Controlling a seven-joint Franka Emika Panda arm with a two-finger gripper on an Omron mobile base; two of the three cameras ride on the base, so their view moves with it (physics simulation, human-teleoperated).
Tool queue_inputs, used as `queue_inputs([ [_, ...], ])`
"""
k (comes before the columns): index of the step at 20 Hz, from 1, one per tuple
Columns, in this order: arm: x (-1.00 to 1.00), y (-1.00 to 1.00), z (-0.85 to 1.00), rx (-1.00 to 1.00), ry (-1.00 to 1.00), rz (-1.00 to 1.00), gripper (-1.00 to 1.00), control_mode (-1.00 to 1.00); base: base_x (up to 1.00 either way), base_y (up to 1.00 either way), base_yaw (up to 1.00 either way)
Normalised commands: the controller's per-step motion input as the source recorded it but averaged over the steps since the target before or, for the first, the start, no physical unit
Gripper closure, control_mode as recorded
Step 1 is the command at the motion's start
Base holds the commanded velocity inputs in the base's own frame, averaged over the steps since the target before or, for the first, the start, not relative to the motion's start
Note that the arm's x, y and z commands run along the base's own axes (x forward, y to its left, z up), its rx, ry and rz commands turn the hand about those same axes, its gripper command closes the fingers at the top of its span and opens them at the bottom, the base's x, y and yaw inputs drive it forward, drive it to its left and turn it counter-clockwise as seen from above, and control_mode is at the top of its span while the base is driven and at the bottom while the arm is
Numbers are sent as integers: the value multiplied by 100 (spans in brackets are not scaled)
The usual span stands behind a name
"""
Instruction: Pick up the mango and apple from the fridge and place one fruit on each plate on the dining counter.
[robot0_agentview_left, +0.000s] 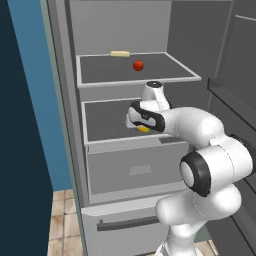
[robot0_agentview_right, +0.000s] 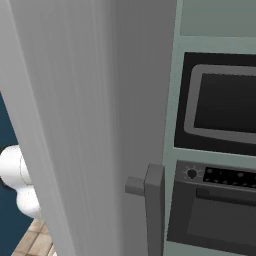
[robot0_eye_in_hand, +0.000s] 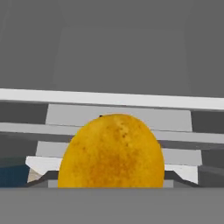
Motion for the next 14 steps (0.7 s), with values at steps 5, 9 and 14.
queue_inputs([
  [5,-53,1,46,0,8,-3,100,-100,0,0,0],
  [9,-41,0,30,0,20,-17,100,-100,0,0,0],
  [14,-60,-6,20,0,14,-19,100,-100,0,0,0],
])
